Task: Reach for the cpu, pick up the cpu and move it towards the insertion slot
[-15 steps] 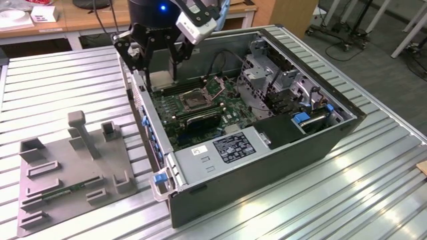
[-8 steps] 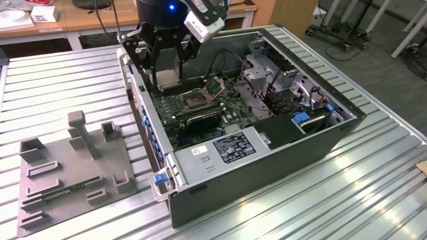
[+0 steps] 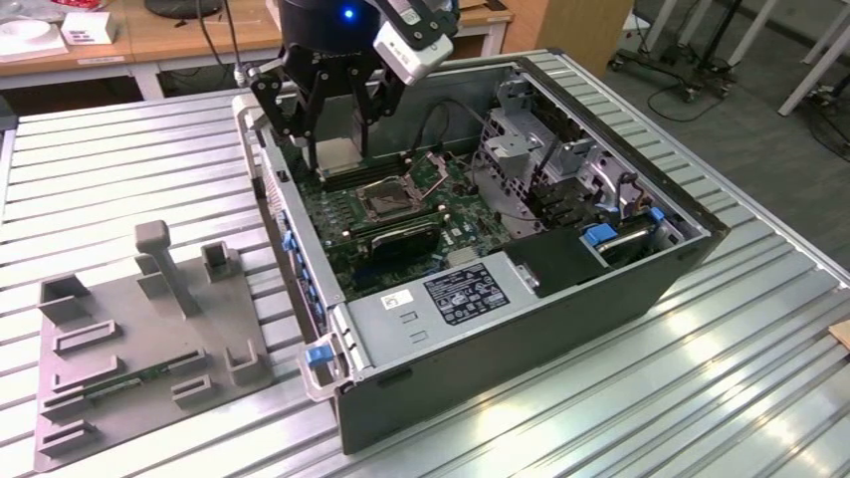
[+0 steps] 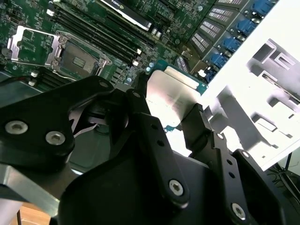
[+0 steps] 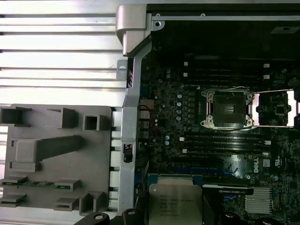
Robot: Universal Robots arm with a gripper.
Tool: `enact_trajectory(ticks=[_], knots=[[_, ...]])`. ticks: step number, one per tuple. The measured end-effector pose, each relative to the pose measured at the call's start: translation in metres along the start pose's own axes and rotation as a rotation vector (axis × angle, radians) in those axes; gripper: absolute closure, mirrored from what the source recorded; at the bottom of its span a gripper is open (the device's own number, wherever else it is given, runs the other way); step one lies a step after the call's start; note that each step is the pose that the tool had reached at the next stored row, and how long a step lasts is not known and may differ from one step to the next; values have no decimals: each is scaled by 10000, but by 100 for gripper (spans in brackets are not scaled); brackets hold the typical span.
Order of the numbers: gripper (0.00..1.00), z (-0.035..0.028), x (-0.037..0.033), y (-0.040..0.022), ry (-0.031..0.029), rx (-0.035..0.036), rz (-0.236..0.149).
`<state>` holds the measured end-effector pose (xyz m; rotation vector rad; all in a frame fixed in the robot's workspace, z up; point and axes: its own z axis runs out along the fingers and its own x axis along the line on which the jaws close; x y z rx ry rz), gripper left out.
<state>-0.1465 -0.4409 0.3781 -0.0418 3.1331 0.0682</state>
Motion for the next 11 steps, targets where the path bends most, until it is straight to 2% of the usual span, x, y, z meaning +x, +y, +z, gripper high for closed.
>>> enact_trajectory(ticks=[11], knots=[[46, 1, -32, 0, 0, 1, 0]])
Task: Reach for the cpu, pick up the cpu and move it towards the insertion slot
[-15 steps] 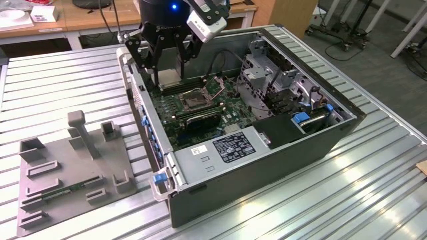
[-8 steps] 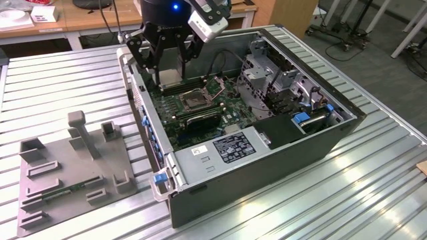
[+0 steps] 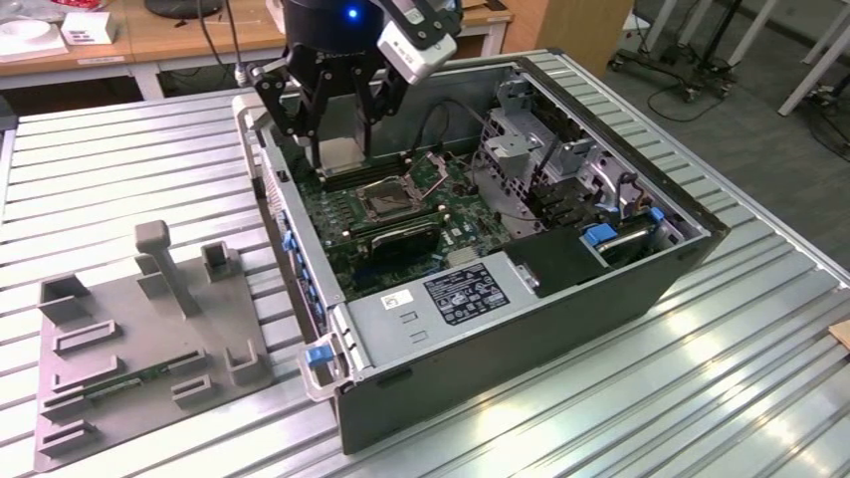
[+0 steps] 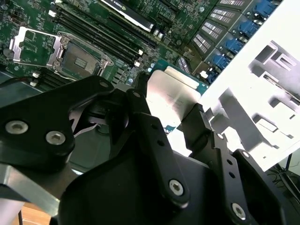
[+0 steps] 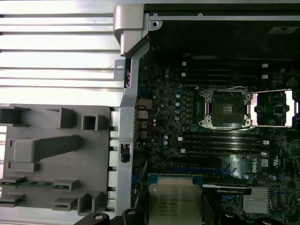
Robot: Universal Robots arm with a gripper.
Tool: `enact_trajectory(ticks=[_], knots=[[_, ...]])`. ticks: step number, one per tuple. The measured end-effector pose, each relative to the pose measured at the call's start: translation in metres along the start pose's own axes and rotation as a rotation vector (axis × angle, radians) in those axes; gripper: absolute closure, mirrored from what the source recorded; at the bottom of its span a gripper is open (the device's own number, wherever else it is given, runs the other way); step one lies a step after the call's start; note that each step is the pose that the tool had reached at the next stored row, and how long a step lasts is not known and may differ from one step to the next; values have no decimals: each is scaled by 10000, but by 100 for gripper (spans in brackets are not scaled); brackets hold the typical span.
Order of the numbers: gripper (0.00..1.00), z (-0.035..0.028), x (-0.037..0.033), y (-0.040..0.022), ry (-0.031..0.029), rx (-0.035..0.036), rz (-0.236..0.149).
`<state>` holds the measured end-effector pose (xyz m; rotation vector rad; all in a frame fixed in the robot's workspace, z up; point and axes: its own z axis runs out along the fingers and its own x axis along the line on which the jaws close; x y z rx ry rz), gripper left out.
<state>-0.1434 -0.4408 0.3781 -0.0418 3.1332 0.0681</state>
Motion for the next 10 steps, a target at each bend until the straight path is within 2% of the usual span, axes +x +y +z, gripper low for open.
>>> enact_trajectory(ticks=[10], knots=[[46, 1, -21, -1, 0, 0, 0]])
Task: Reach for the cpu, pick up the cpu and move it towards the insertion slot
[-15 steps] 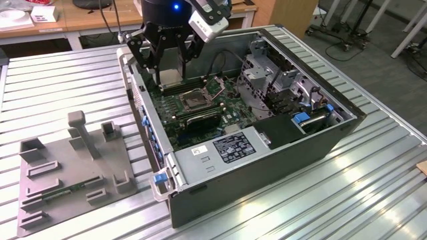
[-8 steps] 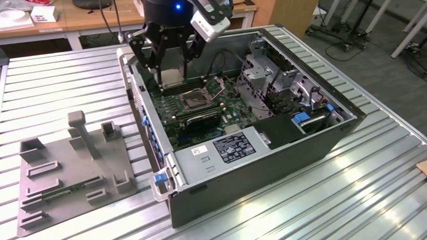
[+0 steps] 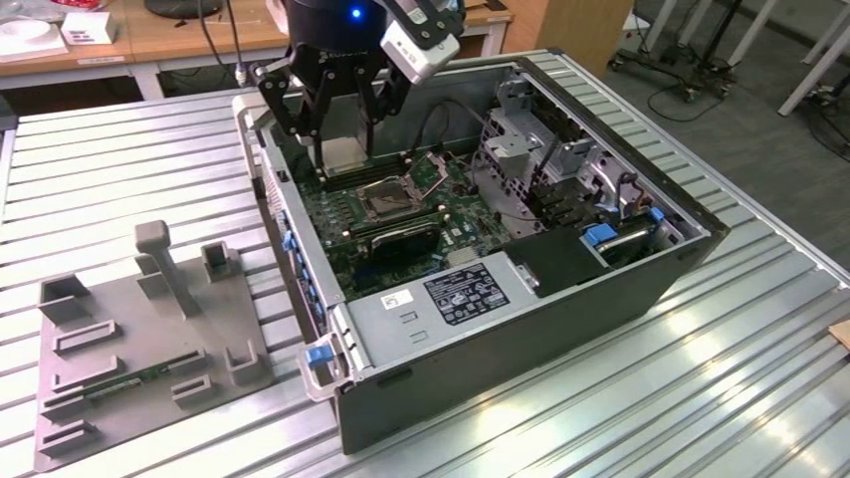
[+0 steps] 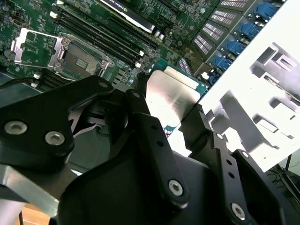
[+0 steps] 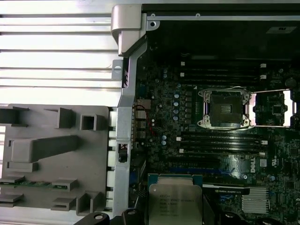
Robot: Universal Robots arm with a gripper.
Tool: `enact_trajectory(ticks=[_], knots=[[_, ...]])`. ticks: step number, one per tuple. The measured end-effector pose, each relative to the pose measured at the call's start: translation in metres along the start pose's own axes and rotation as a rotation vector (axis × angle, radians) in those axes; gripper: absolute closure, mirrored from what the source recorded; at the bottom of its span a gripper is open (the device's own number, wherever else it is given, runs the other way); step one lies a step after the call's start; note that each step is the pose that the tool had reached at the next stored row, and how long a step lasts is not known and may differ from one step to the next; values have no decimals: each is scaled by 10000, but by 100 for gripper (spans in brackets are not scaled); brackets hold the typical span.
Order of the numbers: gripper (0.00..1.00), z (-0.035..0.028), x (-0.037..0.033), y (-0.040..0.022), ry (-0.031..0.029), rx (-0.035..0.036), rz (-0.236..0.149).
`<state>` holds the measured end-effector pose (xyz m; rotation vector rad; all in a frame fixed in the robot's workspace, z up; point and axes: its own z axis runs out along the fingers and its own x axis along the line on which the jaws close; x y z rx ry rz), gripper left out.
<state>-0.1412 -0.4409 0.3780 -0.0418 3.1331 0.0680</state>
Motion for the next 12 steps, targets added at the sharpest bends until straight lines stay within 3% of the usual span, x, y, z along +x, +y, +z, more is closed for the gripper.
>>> enact_trajectory(ticks=[12], knots=[[46, 5, -84, -3, 0, 0, 0]])
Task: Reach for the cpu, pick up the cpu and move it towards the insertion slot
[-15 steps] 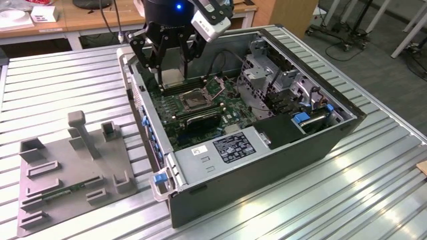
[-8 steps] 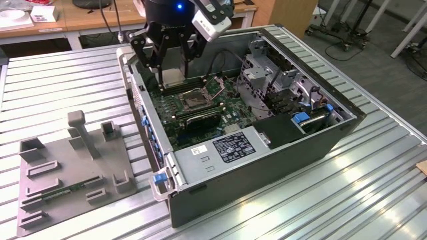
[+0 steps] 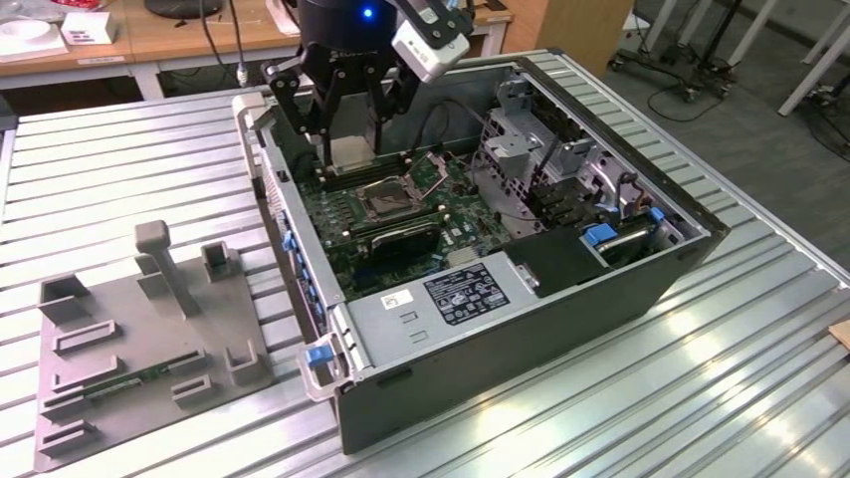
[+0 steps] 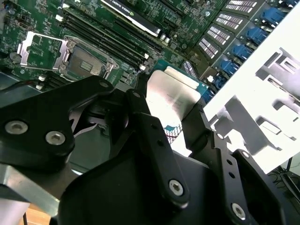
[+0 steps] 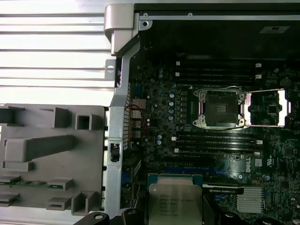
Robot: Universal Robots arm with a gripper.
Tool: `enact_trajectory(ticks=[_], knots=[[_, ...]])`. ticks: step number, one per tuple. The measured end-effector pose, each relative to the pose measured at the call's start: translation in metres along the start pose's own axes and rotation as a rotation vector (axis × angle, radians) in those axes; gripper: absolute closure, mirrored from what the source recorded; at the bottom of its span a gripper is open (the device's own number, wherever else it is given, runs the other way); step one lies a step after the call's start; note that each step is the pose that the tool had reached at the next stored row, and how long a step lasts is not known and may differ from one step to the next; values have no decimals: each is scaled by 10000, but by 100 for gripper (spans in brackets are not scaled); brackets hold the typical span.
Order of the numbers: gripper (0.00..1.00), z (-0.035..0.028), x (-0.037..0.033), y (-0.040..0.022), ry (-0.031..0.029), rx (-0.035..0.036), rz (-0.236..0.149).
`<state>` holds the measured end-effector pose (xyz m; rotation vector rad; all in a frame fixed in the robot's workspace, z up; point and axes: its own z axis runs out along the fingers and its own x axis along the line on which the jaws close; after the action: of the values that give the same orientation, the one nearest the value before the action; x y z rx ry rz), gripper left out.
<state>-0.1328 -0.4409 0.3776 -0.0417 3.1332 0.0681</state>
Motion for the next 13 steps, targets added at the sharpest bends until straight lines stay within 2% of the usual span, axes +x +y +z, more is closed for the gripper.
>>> enact_trajectory(ticks=[6, 9, 13], knots=[[46, 1, -23, 1, 1, 1, -2], [46, 4, -87, -2, 1, 0, 0], [46, 10, -212, -5, 0, -1, -1]])
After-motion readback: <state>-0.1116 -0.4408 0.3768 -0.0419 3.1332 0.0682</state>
